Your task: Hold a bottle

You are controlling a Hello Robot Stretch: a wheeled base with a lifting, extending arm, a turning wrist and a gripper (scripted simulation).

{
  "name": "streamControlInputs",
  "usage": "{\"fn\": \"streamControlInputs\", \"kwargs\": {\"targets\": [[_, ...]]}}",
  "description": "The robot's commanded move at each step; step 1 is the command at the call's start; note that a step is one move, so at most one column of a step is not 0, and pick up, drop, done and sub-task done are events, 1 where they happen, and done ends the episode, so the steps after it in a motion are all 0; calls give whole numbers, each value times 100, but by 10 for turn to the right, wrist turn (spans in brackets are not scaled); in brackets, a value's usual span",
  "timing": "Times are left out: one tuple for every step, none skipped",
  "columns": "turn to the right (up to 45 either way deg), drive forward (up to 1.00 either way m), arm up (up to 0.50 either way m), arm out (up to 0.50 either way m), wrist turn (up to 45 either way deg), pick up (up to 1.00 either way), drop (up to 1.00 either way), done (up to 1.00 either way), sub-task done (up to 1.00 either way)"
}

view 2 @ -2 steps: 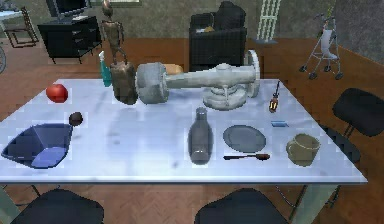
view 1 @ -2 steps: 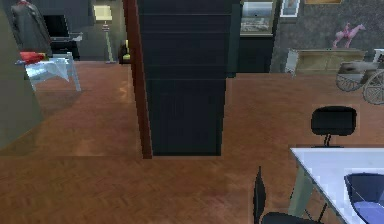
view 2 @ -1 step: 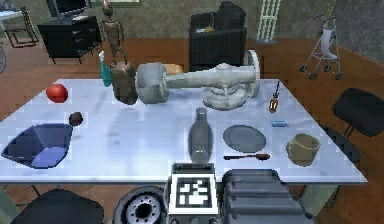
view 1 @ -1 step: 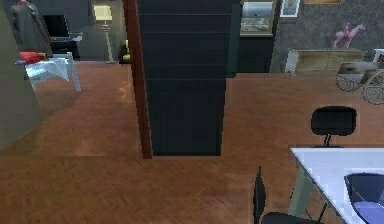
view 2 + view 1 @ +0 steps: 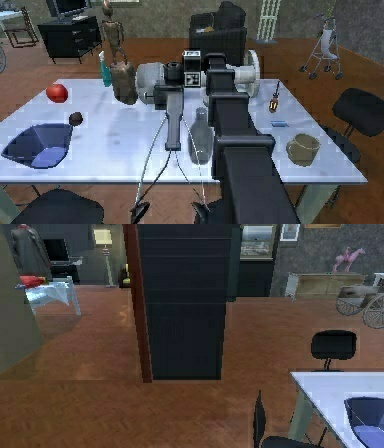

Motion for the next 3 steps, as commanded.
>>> {"fn": "streamControlInputs", "kwargs": {"targets": [[0,0,0,0,450,0,0,0,0],[0,0,0,0,450,0,0,0,0],[0,0,0,0,450,0,0,0,0]]}}
